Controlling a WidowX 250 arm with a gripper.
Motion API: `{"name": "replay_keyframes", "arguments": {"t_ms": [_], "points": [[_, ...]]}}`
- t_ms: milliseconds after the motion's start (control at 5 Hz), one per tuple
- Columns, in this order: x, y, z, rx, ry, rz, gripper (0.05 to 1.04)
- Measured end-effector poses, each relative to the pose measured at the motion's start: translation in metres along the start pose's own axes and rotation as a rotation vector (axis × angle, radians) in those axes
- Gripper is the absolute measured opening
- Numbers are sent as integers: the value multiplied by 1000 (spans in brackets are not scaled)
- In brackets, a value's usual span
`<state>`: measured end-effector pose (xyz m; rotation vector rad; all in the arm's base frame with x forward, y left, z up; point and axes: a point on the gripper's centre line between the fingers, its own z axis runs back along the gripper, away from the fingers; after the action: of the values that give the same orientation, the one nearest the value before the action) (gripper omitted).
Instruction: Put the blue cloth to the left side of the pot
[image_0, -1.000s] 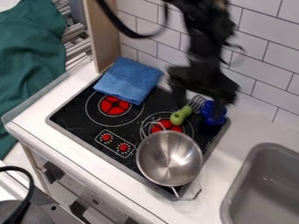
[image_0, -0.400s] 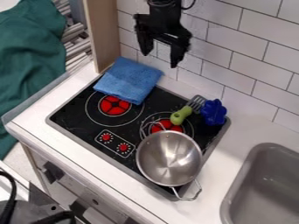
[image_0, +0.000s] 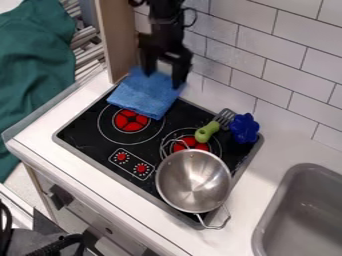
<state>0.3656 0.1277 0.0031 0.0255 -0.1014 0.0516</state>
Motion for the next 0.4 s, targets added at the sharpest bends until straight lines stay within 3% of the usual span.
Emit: {"name": "replay_keyframes", "arguments": {"t_ms": [200,400], "points": [[-1,12,-8,10,8,3,1005],[-3,16,-25,-2,56,-2,1005]]}}
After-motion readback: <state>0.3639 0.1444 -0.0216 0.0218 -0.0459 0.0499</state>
